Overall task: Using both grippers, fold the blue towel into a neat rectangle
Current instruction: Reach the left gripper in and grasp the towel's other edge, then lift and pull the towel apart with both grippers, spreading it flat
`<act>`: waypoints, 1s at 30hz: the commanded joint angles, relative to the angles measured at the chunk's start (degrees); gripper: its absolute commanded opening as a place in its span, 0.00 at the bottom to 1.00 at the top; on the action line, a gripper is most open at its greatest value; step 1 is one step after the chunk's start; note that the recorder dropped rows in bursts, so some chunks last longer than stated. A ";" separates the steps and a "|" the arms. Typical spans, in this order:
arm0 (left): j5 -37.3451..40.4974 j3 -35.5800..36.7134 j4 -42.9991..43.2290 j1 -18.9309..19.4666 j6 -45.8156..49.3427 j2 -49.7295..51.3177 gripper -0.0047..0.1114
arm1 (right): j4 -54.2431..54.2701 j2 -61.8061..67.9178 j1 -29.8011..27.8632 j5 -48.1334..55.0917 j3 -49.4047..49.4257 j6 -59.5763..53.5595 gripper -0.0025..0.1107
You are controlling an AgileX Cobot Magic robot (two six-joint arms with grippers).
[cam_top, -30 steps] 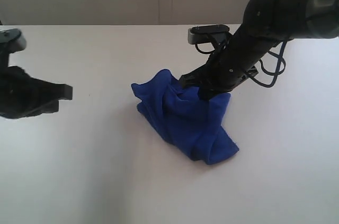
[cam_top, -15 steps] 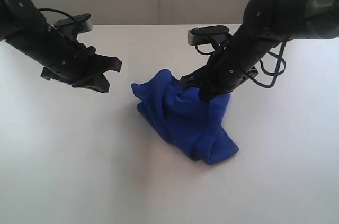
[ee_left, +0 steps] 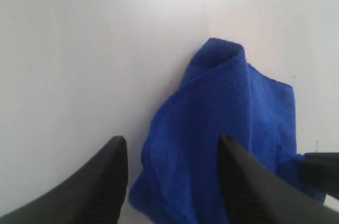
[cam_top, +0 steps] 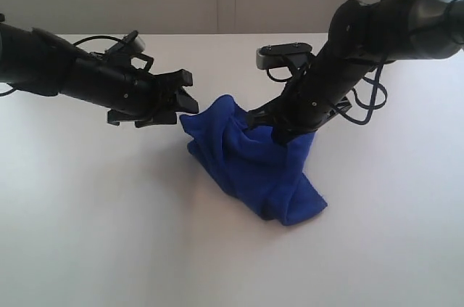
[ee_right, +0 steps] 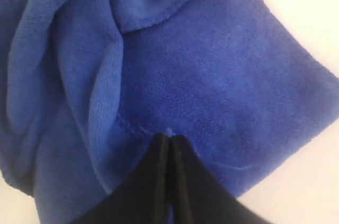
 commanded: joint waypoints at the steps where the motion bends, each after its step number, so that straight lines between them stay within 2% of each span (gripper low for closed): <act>1: 0.48 -0.30 -12.06 -0.17 8.79 1.77 0.53 | -0.12 0.30 -0.21 -1.21 0.29 0.25 0.02; 6: 0.62 -0.30 -14.77 -0.17 12.07 3.26 0.48 | -0.12 0.30 -0.21 -1.24 0.29 0.25 0.02; 7: 0.62 -0.30 -14.77 -0.17 12.19 3.36 0.41 | -0.12 0.30 -0.21 -1.24 0.29 0.25 0.02; 12: 1.49 -0.30 -14.52 -0.17 12.51 3.36 0.20 | -0.12 0.30 -0.21 -1.34 0.29 0.25 0.02; 16: 2.18 -0.30 -10.91 -0.17 12.51 3.36 0.04 | -0.12 0.30 -0.21 -1.24 0.29 0.25 0.02; 20: 5.06 -0.30 -7.30 -0.05 12.51 2.22 0.04 | -0.72 0.06 -0.21 -1.35 0.29 0.76 0.02; 25: 6.54 -0.30 7.55 3.11 10.48 -5.17 0.04 | -11.94 -5.80 -1.68 -0.68 0.29 8.67 0.02; 27: 10.66 -0.30 14.56 6.74 8.83 -11.50 0.04 | -15.76 -11.40 -3.29 2.80 0.29 10.37 0.02; 28: 11.74 -0.30 16.30 7.29 8.83 -12.94 0.04 | -15.78 -12.93 -3.51 3.46 0.52 10.36 0.02; 29: 14.80 -0.30 22.58 8.40 8.58 -16.61 0.04 | -17.20 -16.27 -3.73 4.50 1.58 10.81 0.02; 30: 16.58 -0.30 25.27 8.79 7.69 -18.59 0.04 | -18.17 -17.71 -3.73 4.90 2.05 11.45 0.02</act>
